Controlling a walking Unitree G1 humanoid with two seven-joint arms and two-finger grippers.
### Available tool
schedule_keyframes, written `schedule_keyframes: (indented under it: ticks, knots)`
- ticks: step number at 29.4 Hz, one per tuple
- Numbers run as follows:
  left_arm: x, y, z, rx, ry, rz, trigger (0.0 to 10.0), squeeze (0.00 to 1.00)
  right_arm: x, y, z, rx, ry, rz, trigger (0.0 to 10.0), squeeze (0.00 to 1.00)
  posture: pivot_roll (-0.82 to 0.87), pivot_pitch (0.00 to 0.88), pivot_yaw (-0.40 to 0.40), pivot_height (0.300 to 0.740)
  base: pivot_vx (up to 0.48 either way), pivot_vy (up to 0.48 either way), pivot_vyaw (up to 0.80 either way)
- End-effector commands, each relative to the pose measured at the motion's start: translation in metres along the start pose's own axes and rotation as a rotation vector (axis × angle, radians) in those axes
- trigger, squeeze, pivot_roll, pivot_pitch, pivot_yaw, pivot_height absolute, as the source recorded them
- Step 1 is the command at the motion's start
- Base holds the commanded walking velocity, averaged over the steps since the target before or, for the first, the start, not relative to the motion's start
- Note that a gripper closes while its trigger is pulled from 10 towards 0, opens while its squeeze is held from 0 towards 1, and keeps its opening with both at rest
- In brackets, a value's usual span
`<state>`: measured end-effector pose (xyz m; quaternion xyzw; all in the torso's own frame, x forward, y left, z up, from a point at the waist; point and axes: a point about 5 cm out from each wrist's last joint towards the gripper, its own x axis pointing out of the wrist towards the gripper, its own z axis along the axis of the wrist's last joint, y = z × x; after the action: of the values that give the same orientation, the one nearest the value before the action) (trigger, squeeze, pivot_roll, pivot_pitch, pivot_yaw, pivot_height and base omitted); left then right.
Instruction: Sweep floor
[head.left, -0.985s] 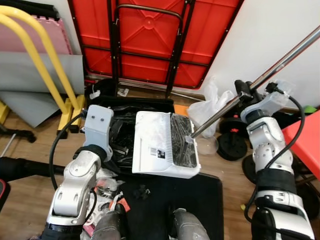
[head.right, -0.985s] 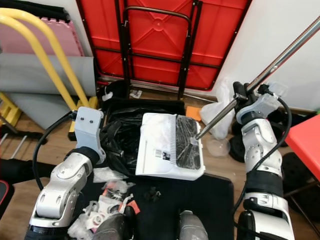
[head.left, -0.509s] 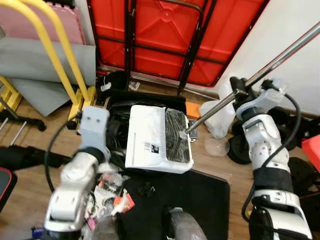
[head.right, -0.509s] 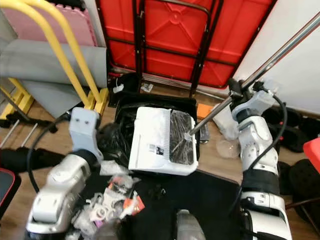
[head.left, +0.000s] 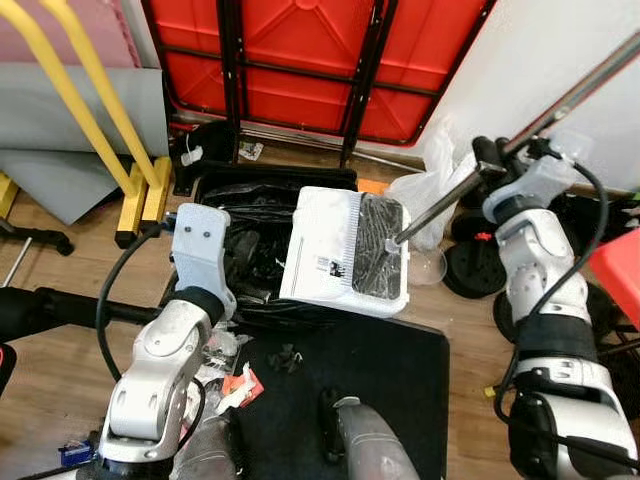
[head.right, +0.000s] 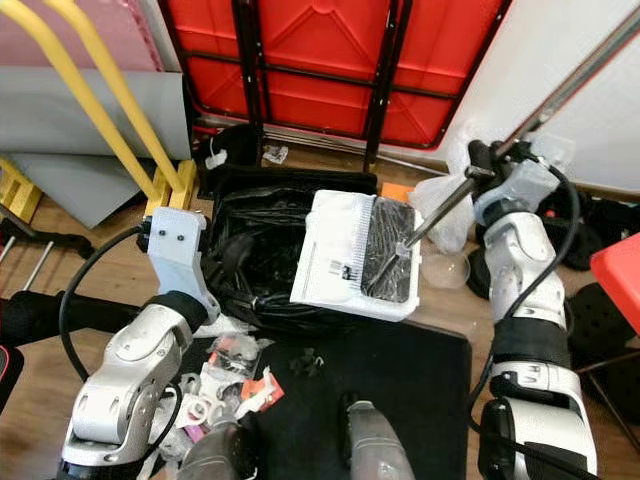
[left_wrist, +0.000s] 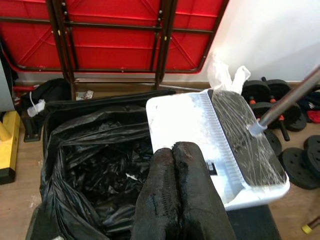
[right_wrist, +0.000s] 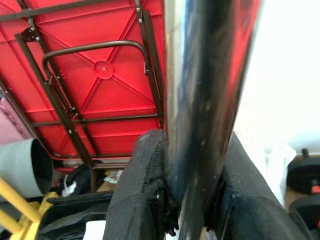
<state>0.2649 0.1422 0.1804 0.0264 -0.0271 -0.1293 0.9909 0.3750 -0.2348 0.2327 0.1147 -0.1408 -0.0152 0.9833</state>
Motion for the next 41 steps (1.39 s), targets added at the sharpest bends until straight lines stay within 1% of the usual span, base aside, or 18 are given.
schedule_keyframes:
  ticks: [1, 7, 9, 10, 14, 16, 17, 19, 21, 23, 25, 26, 28, 30, 31, 33, 39, 41]
  knots:
    - [-0.005, -0.003, -0.003, -0.011, 0.022, -0.014, 10.0, 0.0, 0.005, -0.005, 0.02, -0.065, -0.087, -0.015, 10.0, 0.0, -0.12, 0.335, -0.162, 0.74, 0.0, 0.0, 0.0]
    - [-0.01, -0.004, -0.001, -0.013, 0.019, -0.015, 10.0, 0.0, 0.019, 0.003, 0.03, -0.151, -0.099, 0.004, 10.0, 0.0, -0.11, 0.347, -0.168, 0.74, 0.0, 0.0, 0.0]
    - [-0.013, -0.006, 0.0, -0.017, 0.022, -0.017, 10.0, 0.0, 0.032, 0.016, 0.041, -0.173, -0.12, 0.031, 10.0, 0.0, -0.11, 0.363, -0.18, 0.74, 0.0, 0.0, 0.0]
    - [-0.013, -0.006, 0.0, -0.017, 0.022, -0.017, 10.0, 0.0, 0.032, 0.016, 0.041, -0.173, -0.12, 0.031, 10.0, 0.0, -0.11, 0.363, -0.18, 0.74, 0.0, 0.0, 0.0]
    - [-0.019, -0.01, 0.001, -0.022, 0.028, -0.018, 10.0, 0.0, 0.048, 0.038, 0.054, -0.212, -0.136, 0.078, 10.0, 0.0, -0.1, 0.383, -0.193, 0.74, 0.0, 0.0, 0.0]
    - [-0.02, -0.011, 0.001, -0.024, 0.03, -0.018, 10.0, 0.0, 0.05, 0.043, 0.056, -0.225, -0.136, 0.09, 10.0, 0.0, -0.1, 0.383, -0.193, 0.74, 0.0, 0.0, 0.0]
    - [-0.024, -0.012, 0.002, -0.027, 0.033, -0.018, 10.0, 0.0, 0.054, 0.05, 0.058, -0.237, -0.135, 0.115, 10.0, 0.0, -0.1, 0.398, -0.2, 0.74, 0.0, 0.0, 0.0]
    - [-0.024, -0.013, 0.003, -0.028, 0.034, -0.018, 10.0, 0.0, 0.055, 0.052, 0.059, -0.238, -0.135, 0.121, 10.0, 0.0, -0.1, 0.398, -0.2, 0.74, 0.0, 0.0, 0.0]
    - [-0.028, -0.013, 0.003, -0.031, 0.041, -0.013, 10.0, 0.0, 0.059, 0.061, 0.065, -0.241, -0.149, 0.131, 10.0, 0.0, -0.1, 0.428, -0.21, 0.74, 0.0, 0.0, 0.0]
    - [-0.029, -0.012, 0.004, -0.033, 0.042, -0.012, 10.0, 0.0, 0.06, 0.064, 0.067, -0.241, -0.156, 0.135, 10.0, 0.0, -0.1, 0.428, -0.21, 0.74, 0.0, 0.0, 0.0]
    - [-0.032, -0.013, 0.005, -0.036, 0.045, -0.01, 10.0, 0.0, 0.063, 0.075, 0.073, -0.247, -0.172, 0.166, 10.0, 0.0, -0.1, 0.438, -0.215, 0.74, 0.0, 0.0, 0.0]
    - [-0.032, -0.013, 0.005, -0.036, 0.045, -0.01, 10.0, 0.0, 0.063, 0.075, 0.073, -0.247, -0.172, 0.166, 10.0, 0.0, -0.1, 0.438, -0.215, 0.74, 0.0, 0.0, 0.0]
    - [-0.034, -0.014, 0.006, -0.038, 0.046, -0.011, 10.0, 0.0, 0.065, 0.088, 0.075, -0.279, -0.177, 0.209, 10.0, 0.0, -0.1, 0.442, -0.217, 0.74, 0.0, 0.0, 0.0]
    - [-0.034, -0.014, 0.006, -0.038, 0.046, -0.011, 10.0, 0.0, 0.065, 0.088, 0.075, -0.279, -0.177, 0.209, 10.0, 0.0, -0.1, 0.442, -0.217, 0.74, 0.0, 0.0, 0.0]
    - [-0.035, -0.015, 0.007, -0.045, 0.049, -0.008, 10.0, 0.0, 0.066, 0.105, 0.072, -0.383, -0.171, 0.259, 10.0, 0.0, -0.11, 0.452, -0.228, 0.74, 0.0, 0.0, 0.0]
    - [-0.035, -0.016, 0.008, -0.05, 0.049, -0.005, 10.0, 0.0, 0.066, 0.113, 0.07, -0.448, -0.163, 0.276, 10.0, 0.0, -0.11, 0.457, -0.234, 0.74, 0.0, 0.0, 0.0]
    - [-0.037, -0.017, 0.009, -0.054, 0.053, 0.003, 10.0, 0.0, 0.067, 0.118, 0.071, -0.528, -0.183, 0.274, 10.0, 0.0, -0.11, 0.46, -0.236, 0.74, 0.0, 0.0, 0.0]
    - [-0.037, -0.017, 0.01, -0.054, 0.055, 0.004, 10.0, 0.0, 0.067, 0.119, 0.072, -0.523, -0.19, 0.267, 10.0, 0.0, -0.1, 0.461, -0.237, 0.74, 0.0, 0.0, 0.0]
